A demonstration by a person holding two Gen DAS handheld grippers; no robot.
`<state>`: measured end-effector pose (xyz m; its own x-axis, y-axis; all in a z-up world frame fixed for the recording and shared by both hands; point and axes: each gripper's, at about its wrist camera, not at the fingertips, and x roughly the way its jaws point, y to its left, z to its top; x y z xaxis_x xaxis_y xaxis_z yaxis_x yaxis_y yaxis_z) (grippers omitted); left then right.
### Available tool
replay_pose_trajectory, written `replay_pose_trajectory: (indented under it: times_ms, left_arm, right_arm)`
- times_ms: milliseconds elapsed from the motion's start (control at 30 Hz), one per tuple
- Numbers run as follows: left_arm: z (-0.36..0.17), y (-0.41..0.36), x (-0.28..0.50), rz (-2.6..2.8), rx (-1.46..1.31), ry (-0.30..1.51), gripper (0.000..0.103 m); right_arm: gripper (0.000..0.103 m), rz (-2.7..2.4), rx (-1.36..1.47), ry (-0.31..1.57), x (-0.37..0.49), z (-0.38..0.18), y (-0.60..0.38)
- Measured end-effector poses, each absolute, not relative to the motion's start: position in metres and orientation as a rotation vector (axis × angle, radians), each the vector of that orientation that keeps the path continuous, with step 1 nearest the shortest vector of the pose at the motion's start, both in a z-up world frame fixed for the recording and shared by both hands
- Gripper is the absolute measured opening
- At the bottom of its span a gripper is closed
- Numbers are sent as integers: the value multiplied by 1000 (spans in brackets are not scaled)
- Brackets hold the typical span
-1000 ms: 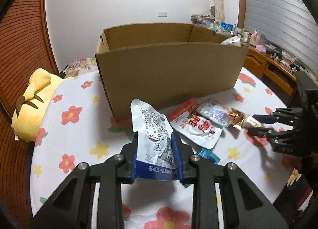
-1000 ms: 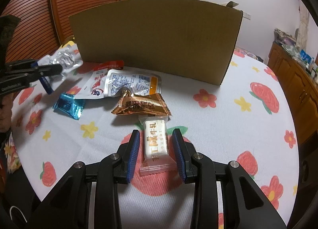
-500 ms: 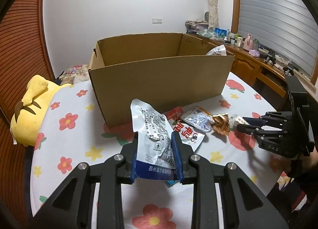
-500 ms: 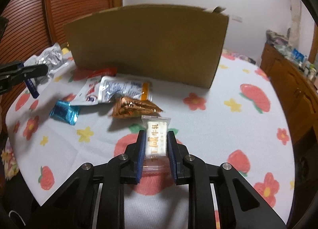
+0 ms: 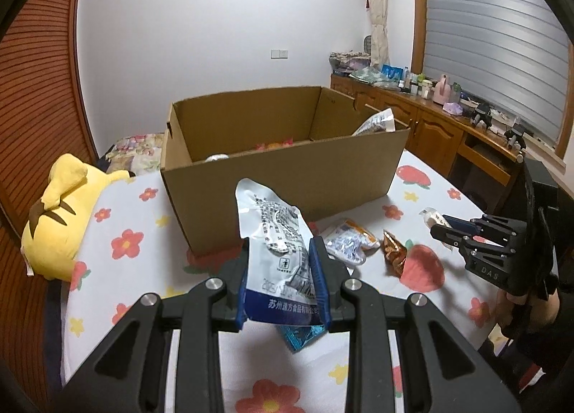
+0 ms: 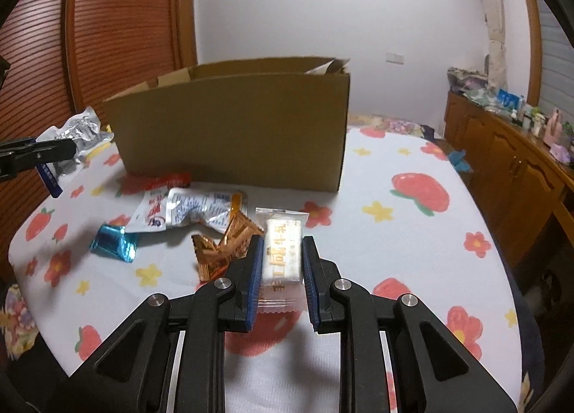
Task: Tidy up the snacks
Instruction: 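Carry the blue-band pouch with the left tool while the right tool carries the candy bar over the box, then open the right tool to drop the candy bar in while the left tool releases the pouch inside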
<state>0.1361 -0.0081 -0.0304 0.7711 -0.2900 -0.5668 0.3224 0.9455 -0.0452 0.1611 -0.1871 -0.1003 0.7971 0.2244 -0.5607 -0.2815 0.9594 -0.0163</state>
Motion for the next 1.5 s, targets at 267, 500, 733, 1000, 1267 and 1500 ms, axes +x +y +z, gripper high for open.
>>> replay_pose_trajectory:
  times_ms: [267, 500, 733, 1000, 1267, 1500]
  left_arm:
    - [-14, -10, 144, -332, 54, 569, 27]
    - [2, -12, 155, -318, 66, 539, 27]
    - [15, -9, 168, -294, 74, 518, 28]
    - [22, -6, 190, -282, 76, 508, 28]
    - [27, -7, 220, -251, 71, 506, 28]
    - [25, -11, 241, -240, 65, 519, 28]
  right_arm:
    - [19, 293, -69, 543, 154, -80, -189]
    - [19, 329, -116, 479, 154, -43, -175]
    - [19, 347, -149, 447, 168, -18, -161]
    - [20, 375, -172, 425, 191, 0, -147]
    - [20, 417, -173, 424, 222, 7, -133]
    - [20, 452, -182, 438, 249, 6, -120]
